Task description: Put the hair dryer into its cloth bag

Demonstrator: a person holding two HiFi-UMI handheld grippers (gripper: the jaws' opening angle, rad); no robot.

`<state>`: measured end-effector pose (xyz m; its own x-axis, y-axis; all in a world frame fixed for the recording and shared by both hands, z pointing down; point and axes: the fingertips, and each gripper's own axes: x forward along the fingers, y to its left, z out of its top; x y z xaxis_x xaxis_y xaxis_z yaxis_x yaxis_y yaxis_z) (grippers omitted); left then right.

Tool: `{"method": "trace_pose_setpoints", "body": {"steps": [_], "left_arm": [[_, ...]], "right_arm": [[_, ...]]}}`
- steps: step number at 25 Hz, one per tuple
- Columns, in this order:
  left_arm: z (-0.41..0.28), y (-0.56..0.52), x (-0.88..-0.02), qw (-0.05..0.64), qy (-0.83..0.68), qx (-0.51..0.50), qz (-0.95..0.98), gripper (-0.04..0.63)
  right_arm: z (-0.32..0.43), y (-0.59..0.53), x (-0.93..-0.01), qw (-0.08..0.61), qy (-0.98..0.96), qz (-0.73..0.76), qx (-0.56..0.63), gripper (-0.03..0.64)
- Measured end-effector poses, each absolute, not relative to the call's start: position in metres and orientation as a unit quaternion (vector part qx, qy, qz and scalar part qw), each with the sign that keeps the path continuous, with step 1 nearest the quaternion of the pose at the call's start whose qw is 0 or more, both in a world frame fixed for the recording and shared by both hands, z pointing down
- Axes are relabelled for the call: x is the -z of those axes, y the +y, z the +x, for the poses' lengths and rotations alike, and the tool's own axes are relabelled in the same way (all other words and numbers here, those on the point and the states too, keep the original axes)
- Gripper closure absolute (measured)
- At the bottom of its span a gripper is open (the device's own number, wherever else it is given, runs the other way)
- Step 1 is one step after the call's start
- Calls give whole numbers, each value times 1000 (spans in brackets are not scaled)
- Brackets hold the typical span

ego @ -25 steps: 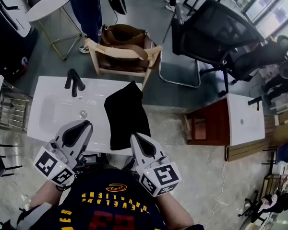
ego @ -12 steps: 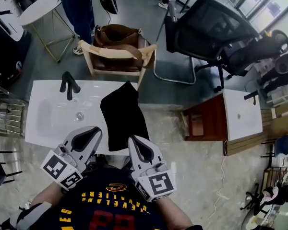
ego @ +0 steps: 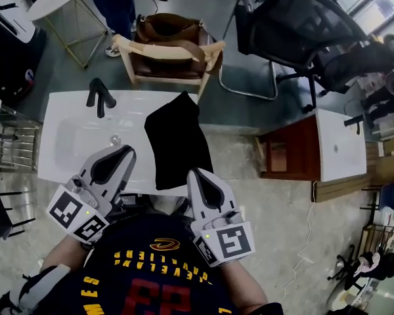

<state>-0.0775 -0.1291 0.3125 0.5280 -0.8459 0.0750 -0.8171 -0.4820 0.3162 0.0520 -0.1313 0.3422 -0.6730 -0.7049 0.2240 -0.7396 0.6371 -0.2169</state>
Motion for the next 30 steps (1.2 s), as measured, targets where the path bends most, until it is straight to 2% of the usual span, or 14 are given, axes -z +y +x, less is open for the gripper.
{"method": "trace_pose_setpoints", "body": {"steps": [10,30], "left_arm": [[-108,-121,-319,175,-507,64,842,568],[-105,-116,-317,171,-497,57,849,568]], "right_arm": [[39,-126,-347,64,-902,402,-141,609],[37,-117,-341,65,-902,407,-129,609]]}}
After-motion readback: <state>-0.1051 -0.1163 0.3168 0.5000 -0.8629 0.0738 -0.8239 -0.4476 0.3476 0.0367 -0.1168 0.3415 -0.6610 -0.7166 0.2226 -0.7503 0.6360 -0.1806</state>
